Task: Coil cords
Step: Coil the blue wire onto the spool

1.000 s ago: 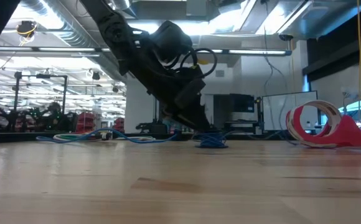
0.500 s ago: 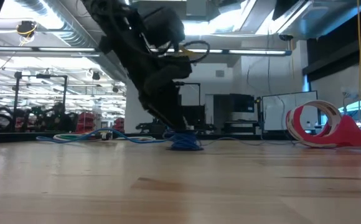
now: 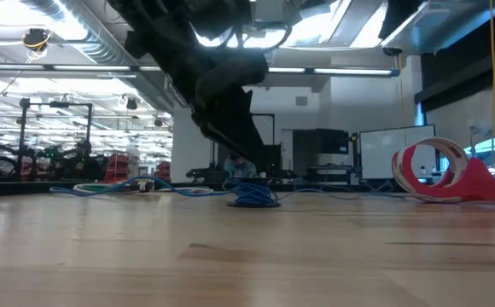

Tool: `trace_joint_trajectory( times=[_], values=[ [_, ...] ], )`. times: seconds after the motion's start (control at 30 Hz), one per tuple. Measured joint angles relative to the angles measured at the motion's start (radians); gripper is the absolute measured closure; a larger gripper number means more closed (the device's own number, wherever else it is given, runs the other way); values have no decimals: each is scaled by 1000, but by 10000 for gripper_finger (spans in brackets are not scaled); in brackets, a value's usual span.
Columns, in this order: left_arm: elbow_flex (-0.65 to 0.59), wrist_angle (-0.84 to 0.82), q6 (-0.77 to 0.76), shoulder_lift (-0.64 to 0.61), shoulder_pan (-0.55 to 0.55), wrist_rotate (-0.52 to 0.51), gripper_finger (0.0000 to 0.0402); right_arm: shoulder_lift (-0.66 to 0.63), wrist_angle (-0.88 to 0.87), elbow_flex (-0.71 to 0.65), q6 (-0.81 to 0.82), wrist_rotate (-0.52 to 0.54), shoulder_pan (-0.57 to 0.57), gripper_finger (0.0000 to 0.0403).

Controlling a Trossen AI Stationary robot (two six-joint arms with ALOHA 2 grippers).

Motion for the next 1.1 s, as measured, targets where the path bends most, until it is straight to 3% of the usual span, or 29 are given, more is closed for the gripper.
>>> trace_joint_trajectory(
  times=[0.23, 0.53, 0.77, 0.93, 1.1],
  values=[
    [2, -8, 1, 7, -65, -162, 254, -31, 213, -212, 31, -22, 14, 193],
    [5, 18, 144, 87, -173, -443, 254, -109, 544, -456, 74, 2, 170, 194],
    [4, 47, 195, 85, -197, -462, 254, -104, 869, -669, 20, 26, 306, 194],
    [4, 44, 234, 76, -198, -465, 254, -36, 1308, -880, -141, -92, 383, 194],
    [4, 26, 209, 12, -221, -466, 254, 125, 1679, -1011, -363, -207, 423, 194]
  ],
)
